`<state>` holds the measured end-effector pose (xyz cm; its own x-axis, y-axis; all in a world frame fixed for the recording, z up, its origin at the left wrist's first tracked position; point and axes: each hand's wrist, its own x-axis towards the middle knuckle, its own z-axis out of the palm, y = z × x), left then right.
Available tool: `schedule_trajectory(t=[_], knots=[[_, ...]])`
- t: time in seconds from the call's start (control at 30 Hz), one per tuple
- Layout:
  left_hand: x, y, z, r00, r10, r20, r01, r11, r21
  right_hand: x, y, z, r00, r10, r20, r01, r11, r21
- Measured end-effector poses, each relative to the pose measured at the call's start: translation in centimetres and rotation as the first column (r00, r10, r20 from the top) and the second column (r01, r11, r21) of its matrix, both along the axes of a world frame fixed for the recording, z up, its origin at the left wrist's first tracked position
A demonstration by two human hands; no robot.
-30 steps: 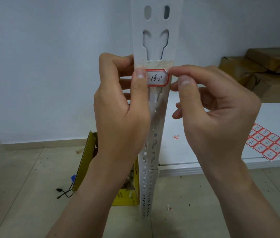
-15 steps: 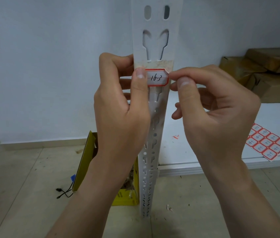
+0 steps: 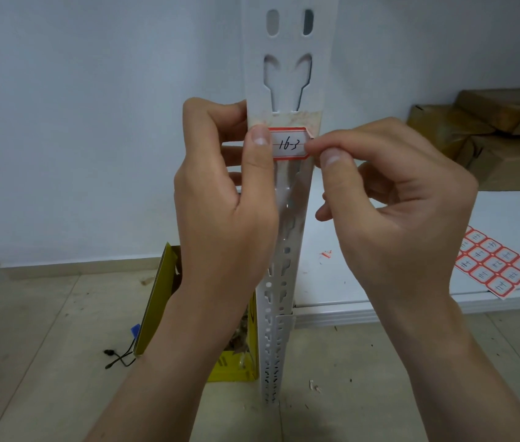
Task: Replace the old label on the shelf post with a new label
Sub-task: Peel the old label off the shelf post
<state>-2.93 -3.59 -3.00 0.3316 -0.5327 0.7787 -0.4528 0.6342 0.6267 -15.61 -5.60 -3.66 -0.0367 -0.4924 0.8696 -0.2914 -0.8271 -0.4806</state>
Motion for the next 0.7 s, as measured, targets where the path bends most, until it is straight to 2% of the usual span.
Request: schedule_trajectory(t=[0.1, 0.3, 0.43, 0.6, 0.7], knots=[[0.03, -0.04, 0.0, 1.0, 0.001, 0.001, -0.001, 1.0, 0.004, 0.06, 0.08, -0.07, 0.999, 0.002, 0.042, -0.003, 1.0, 0.016], [0.04, -0.05, 0.0, 1.0, 0.009, 0.004, -0.009, 1.0, -0.003, 0.05, -0.02, 0.02, 1.0, 0.02, -0.01, -0.02, 1.0, 0.015], [0.03, -0.05, 0.01, 1.0, 0.008, 0.004, -0.008, 1.0, 0.0, 0.13, 0.06, -0.1, 0.998, 0.033, 0.044, -0.034, 0.999, 0.038], [0.05, -0.07, -0.02, 1.0, 0.01, 0.008, -0.01, 1.0, -0.001, 0.14, 0.13, 0.06, 1.0, 0.006, -0.017, -0.006, 1.0, 0.003], [-0.04, -0.08, -0.03, 1.0, 0.007, 0.002, -0.007, 1.0, -0.001, 0.15, 0.16, -0.09, 0.999, 0.013, 0.044, -0.015, 0.999, 0.032]])
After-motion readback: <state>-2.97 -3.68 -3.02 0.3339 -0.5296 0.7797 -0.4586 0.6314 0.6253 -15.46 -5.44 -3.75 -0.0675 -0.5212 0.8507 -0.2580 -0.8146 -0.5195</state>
